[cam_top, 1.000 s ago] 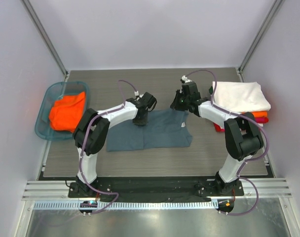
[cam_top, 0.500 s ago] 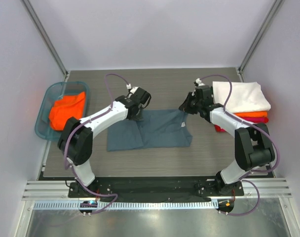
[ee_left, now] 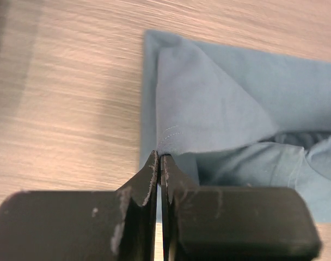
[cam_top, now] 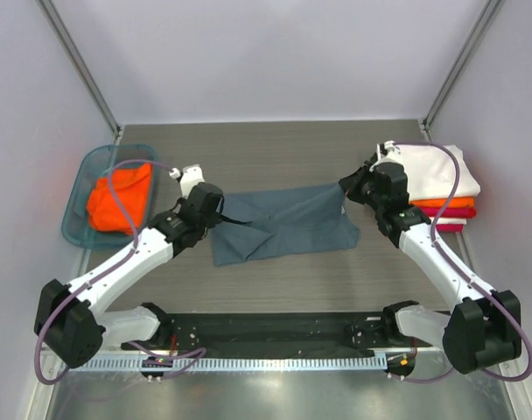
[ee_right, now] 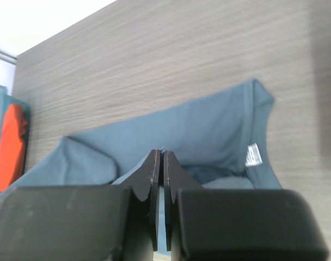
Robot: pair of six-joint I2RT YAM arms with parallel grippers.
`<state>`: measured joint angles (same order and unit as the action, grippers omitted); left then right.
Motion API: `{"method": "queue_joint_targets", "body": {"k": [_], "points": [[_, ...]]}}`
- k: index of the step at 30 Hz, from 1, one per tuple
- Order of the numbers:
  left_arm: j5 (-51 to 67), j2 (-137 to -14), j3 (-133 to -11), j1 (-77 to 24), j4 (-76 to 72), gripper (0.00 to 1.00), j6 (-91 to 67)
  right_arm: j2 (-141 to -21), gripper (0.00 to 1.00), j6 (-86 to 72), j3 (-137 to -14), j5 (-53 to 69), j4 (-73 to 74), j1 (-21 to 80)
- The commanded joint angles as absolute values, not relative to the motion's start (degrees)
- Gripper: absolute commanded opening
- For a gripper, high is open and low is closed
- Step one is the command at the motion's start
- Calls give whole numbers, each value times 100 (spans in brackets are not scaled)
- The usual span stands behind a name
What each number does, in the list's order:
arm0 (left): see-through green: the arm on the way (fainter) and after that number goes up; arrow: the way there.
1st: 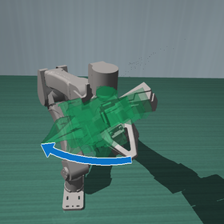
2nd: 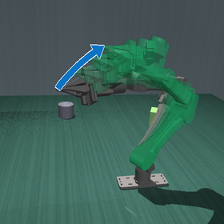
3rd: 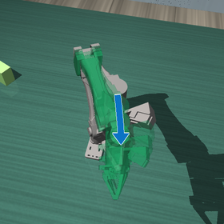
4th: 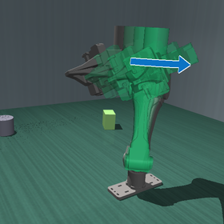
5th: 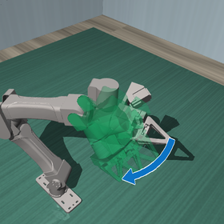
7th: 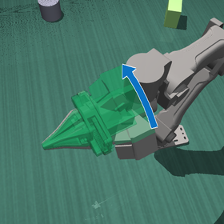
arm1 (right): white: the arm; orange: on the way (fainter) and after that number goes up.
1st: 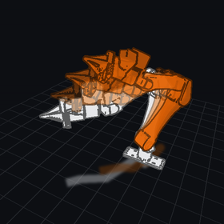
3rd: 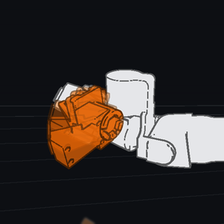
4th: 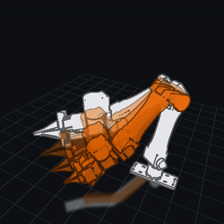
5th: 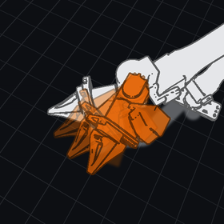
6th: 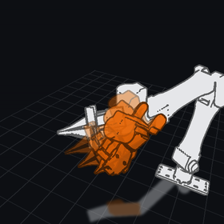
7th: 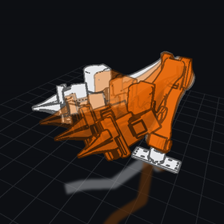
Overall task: Fold and stack the t-shirts
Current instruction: Flatten the tshirt out
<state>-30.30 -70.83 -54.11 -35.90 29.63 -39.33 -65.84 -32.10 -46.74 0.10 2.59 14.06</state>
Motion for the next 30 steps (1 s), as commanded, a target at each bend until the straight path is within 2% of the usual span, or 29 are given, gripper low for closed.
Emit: {"method": "queue_joint_targets", "body": {"k": [1,10,13,15,19,20,21,25,28,30], "points": [[-3665,-6426,-4905,-3455,2207,0,-4587,-6495,1,-3436,-4395,121,141,1249],[-3411,-6398,-4869,-3025,2627,0,-4842,-6749,1,-3340,-4157,430,26,1213],[-2159,-7011,-5227,-2270,2680,0,-4895,-7345,1,-3322,-4621,571,35,1213],[-1777,-7346,-5562,-1909,2768,0,-4861,-7645,1,-3331,-5269,563,96,1213],[-1643,-8189,-7264,-1416,3329,0,-4510,-8357,1,-3305,-6843,571,630,1213],[-1687,-8557,-8347,-1345,3583,0,-4439,-8489,1,-3244,-7229,597,763,1204],[-1740,-8778,-8906,-1284,4160,0,-4369,-8699,1,-3208,-8025,598,913,1213],[-1837,-9369,-11544,-809,5386,0,-4027,-8772,1,-2980,-9560,554,1362,1204],[-1863,-8949,-12050,-510,5310,0,-3903,-8396,1,-2760,-10107,387,1371,1204],[-1872,-8153,-11291,-361,4704,1,-3911,-8114,1,-2611,-10055,282,1354,1204]]}}
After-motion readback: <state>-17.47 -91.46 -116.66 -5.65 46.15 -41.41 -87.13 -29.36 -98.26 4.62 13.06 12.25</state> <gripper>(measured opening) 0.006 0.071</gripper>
